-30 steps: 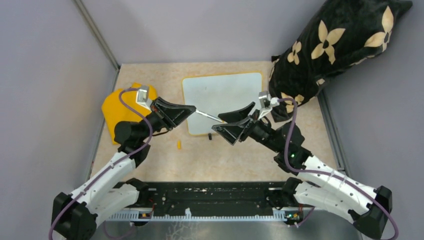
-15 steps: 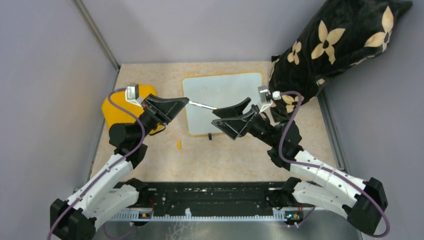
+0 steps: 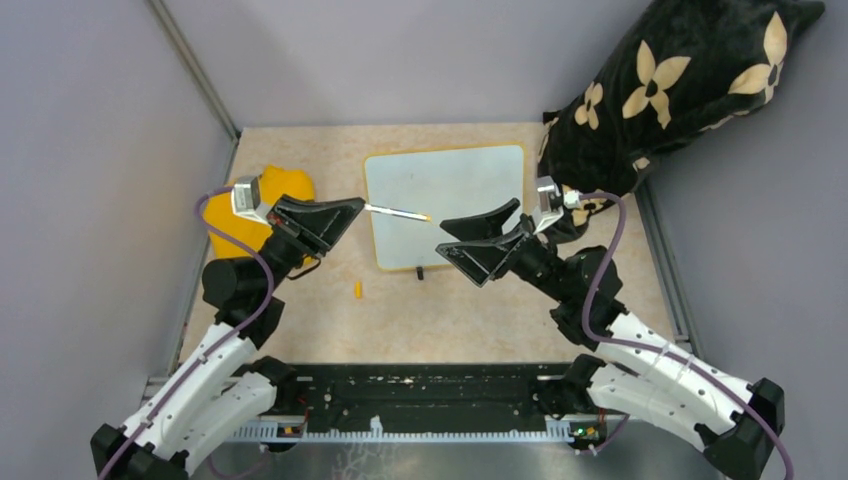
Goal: Write a sentence on the whiteboard
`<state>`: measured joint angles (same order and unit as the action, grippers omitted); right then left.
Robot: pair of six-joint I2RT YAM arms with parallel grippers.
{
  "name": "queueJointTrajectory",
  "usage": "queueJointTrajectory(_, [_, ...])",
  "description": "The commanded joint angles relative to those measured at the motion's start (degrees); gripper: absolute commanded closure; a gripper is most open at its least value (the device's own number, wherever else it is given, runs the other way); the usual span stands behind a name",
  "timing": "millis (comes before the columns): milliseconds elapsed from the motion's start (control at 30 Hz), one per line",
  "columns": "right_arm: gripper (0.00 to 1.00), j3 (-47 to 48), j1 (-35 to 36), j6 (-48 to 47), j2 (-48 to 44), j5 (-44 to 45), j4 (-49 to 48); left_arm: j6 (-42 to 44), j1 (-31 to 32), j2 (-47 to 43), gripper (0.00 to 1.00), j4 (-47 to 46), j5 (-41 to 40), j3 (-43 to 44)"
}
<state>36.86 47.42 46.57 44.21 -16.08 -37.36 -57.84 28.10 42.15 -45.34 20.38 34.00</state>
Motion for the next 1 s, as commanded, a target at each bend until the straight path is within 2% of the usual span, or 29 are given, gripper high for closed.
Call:
queueJointTrajectory(0, [0.23,1.4,-0.4,-1.5,-0.3,1.5,2.3,1.6,0.1,-1.0,1.00,0.3,-1.9,0.9])
queueJointTrajectory(433, [0.26,6.1,-0.4,5.3,14.2,-2.5,-16.3,-6.0,0.1,4.4,1.00,-7.3,1.6,0.8])
queueJointTrajectory(700, [0.49,7.7,-0.4,8.4,19.1,-3.6,-22.9,-7.5,0.2,5.7,1.00,-8.1,1.2,-0.3])
queueJointTrajectory(967, [0.58,7.8,-0.4,9.0,19.7,-2.7,-23.1,-7.9,0.2,6.2,1.00,-8.2,1.0,-1.2])
